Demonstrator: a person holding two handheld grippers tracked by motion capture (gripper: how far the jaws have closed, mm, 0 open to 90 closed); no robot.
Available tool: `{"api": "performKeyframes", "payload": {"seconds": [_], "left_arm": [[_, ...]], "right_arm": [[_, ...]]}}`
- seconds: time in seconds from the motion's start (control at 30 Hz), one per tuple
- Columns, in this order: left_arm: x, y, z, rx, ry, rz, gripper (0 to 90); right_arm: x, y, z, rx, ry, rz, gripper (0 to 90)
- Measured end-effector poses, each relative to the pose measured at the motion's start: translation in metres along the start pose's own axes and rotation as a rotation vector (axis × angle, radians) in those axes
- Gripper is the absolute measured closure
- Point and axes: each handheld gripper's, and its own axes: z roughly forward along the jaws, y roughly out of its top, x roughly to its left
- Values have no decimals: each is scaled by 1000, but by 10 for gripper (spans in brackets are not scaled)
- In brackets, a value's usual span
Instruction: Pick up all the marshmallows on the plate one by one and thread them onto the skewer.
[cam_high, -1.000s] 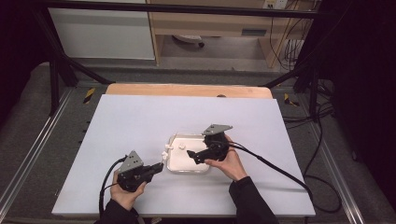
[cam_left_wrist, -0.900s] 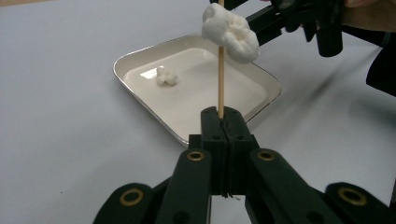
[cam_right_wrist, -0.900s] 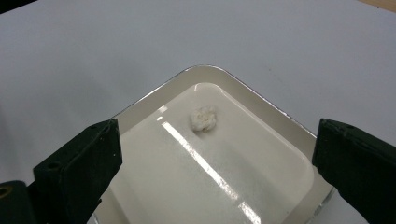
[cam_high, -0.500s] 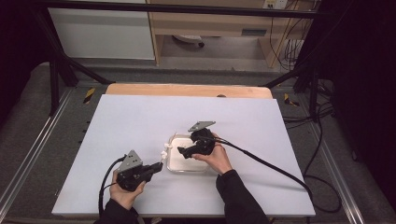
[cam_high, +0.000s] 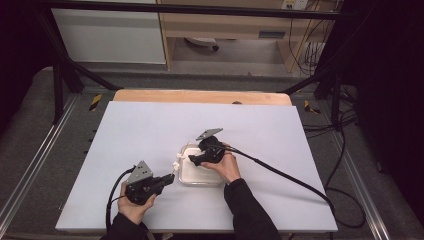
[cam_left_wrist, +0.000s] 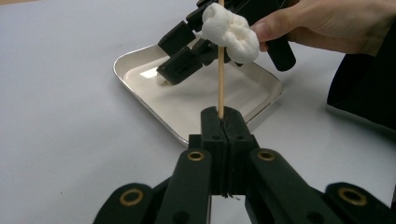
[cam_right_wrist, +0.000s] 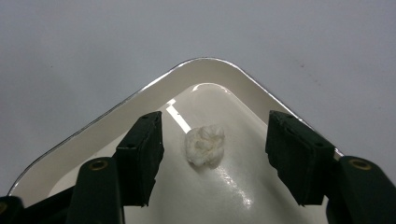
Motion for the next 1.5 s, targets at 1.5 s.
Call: {"api": "performKeyframes", "payload": {"seconds": [1.5], "left_arm": [[-8,1,2,-4,-20,28,889]], "right_arm": [[3,3,-82,-162,107,-19,751]]}}
